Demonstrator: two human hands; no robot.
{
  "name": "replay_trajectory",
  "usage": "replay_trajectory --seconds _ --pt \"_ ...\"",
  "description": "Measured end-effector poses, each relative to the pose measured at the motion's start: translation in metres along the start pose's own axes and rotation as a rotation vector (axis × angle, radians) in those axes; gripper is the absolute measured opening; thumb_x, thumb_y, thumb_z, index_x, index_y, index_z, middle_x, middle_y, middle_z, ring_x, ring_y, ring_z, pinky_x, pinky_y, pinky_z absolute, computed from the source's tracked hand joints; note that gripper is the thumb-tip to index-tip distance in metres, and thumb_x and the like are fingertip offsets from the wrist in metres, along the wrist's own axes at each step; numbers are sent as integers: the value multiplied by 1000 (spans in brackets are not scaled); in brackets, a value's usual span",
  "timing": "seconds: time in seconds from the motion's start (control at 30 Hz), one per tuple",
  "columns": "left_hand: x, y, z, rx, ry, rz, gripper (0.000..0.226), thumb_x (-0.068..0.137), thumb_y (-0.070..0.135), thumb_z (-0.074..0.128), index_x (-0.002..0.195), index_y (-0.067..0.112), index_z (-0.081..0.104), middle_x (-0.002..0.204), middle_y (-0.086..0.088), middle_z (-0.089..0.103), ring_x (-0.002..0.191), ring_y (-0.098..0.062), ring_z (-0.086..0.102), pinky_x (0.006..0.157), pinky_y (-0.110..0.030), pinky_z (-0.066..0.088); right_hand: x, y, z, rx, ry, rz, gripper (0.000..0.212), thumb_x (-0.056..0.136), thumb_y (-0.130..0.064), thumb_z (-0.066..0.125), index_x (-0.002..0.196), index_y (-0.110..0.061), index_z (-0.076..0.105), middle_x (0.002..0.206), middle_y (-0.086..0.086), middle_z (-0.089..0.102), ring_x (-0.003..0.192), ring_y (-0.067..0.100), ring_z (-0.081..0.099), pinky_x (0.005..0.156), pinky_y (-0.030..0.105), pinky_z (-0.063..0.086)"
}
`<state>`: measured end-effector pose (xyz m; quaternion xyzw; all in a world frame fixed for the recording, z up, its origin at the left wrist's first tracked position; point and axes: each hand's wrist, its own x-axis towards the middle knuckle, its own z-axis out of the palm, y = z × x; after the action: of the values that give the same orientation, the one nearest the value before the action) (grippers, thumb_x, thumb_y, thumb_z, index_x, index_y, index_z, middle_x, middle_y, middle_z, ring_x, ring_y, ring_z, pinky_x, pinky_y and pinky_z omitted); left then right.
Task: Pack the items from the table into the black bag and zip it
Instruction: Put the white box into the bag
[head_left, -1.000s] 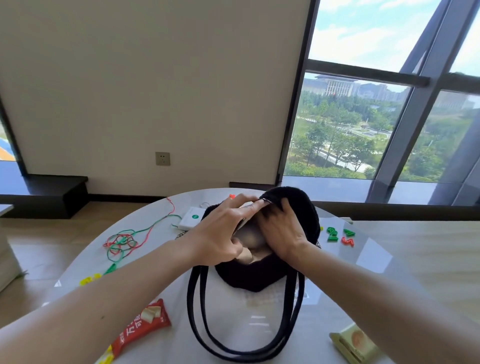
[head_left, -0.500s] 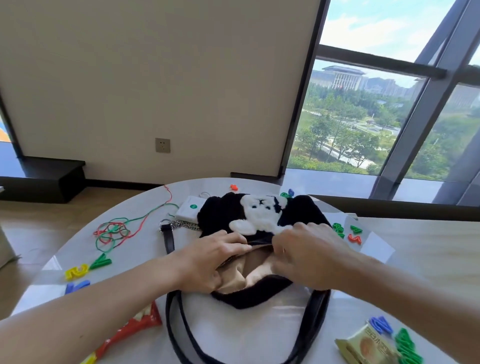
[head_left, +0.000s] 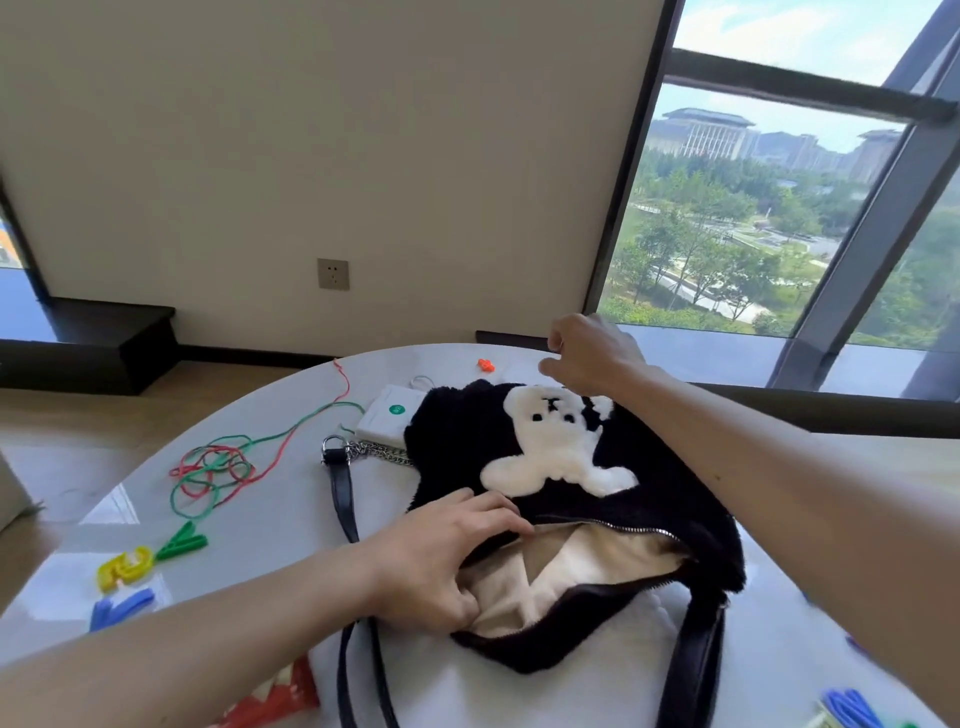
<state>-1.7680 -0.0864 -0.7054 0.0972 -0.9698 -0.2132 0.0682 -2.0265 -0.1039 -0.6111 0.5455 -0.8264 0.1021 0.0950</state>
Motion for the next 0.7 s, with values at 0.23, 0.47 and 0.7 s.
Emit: replay_trajectory --seconds 0.23,0.47,0.7 --pt "0 2 -5 -87 -15 -24 78 62 8 62 138 24 50 138 10 47 118 -13 46 104 -27 38 53 27 44 -118 -189 74 41 84 -19 72 122 -7 61 124 13 63 111 34 60 85 43 56" --pt "-2 3 -7 -160 -64 -94 76 64 6 70 137 20 52 138 2 49 124 -19 46 108 -34 36 84 41 70 -84 -384 12 60 92 -22 71 143 -4 46 150 19 45 134 34 46 104 37 38" --pt "-2 0 -4 -179 -60 -98 77 64 6 68 137 22 52 138 6 49 125 -16 46 108 -33 37 91 53 82 -37 -409 -3 42 91 2 61 132 -4 55 131 25 59 119 37 57 94 38 45"
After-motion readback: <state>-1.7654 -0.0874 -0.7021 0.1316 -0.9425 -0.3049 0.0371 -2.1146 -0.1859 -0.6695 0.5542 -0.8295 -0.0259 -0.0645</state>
